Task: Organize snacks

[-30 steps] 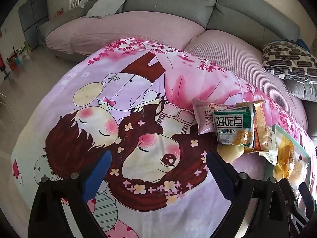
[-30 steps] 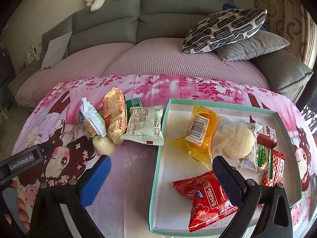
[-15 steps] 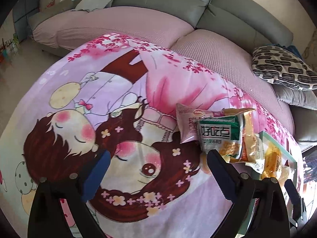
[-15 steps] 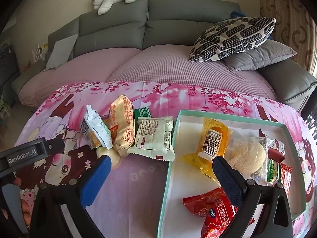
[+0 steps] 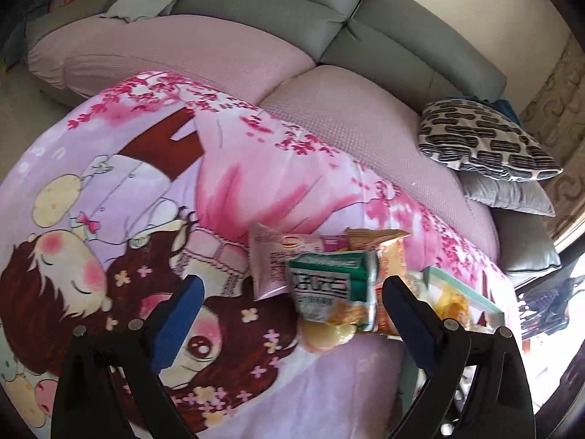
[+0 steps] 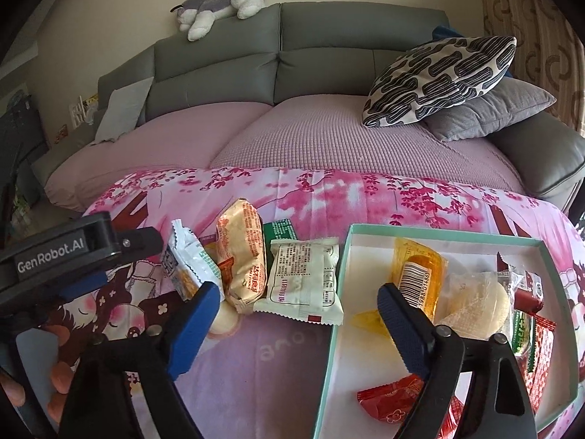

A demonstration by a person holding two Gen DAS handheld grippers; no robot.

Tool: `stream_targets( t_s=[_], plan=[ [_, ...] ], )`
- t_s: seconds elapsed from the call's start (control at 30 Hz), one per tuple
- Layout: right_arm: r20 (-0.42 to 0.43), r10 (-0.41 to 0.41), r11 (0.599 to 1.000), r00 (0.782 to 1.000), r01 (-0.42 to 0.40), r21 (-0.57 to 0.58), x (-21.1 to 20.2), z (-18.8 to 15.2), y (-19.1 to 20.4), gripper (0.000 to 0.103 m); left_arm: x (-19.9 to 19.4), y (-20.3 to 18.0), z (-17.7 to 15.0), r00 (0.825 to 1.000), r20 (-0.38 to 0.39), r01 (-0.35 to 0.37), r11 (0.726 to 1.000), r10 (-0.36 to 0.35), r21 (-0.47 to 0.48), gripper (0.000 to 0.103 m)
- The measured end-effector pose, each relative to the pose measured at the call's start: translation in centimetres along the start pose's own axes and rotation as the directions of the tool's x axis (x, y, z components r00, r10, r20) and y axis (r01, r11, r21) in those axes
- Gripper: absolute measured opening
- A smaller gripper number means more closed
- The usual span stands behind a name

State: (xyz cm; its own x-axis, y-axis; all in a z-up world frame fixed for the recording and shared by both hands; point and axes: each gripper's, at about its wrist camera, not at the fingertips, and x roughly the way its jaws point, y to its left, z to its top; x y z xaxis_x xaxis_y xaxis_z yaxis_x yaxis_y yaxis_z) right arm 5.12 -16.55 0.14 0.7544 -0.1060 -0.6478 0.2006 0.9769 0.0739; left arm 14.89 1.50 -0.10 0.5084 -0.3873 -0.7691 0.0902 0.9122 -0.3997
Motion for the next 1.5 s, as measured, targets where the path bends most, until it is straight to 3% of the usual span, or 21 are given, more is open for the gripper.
stream_targets(
  t_s=[0.17,0.3,0.4,0.77,0.9,1.07,1.5],
  plan=[
    [0.0,0.039,0.999,0.999,-0.039,-0.028,0.7,-0.1,1.1,0.078,1.3,-0.5,0.0,0.998,-0.031,0.06,0.998,-0.06,-0.012,0.097],
    [-0.032,0.065,0.997,0.997,-0.066,-0.046,1.9,-0.4,1.9,0.061,2.5,-0.2,-0.1,0.995,-0.059,0.082,0.996,-0.084,-0.038,0.097],
    [-0.04,0.074,0.996,0.996,-0.076,-0.045,2.7,-0.3,2.3,0.059,3.1,-0.1,-0.1,0.993,-0.074,0.094,0.994,-0.097,-0.049,0.096],
    [-0.053,0.083,0.995,0.995,-0.085,-0.046,5.0,0.1,2.9,0.044,5.4,0.0,-0.4,0.985,-0.131,0.108,0.993,-0.114,-0.053,0.067],
    [-0.059,0.095,0.994,0.994,-0.098,-0.044,5.3,0.1,3.1,0.036,5.7,0.1,-0.5,0.984,-0.137,0.108,0.993,-0.115,-0.057,0.063],
    [-0.057,0.103,0.994,0.993,-0.105,-0.042,5.0,0.2,3.2,0.03,5.4,-0.2,-0.6,0.986,-0.136,0.094,0.995,-0.098,-0.036,0.057],
    [-0.055,0.124,0.992,0.991,-0.123,0.017,3.1,-0.3,2.2,0.025,3.3,0.5,-1.0,0.989,-0.141,0.035,0.997,-0.044,-0.068,0.057]
  ],
)
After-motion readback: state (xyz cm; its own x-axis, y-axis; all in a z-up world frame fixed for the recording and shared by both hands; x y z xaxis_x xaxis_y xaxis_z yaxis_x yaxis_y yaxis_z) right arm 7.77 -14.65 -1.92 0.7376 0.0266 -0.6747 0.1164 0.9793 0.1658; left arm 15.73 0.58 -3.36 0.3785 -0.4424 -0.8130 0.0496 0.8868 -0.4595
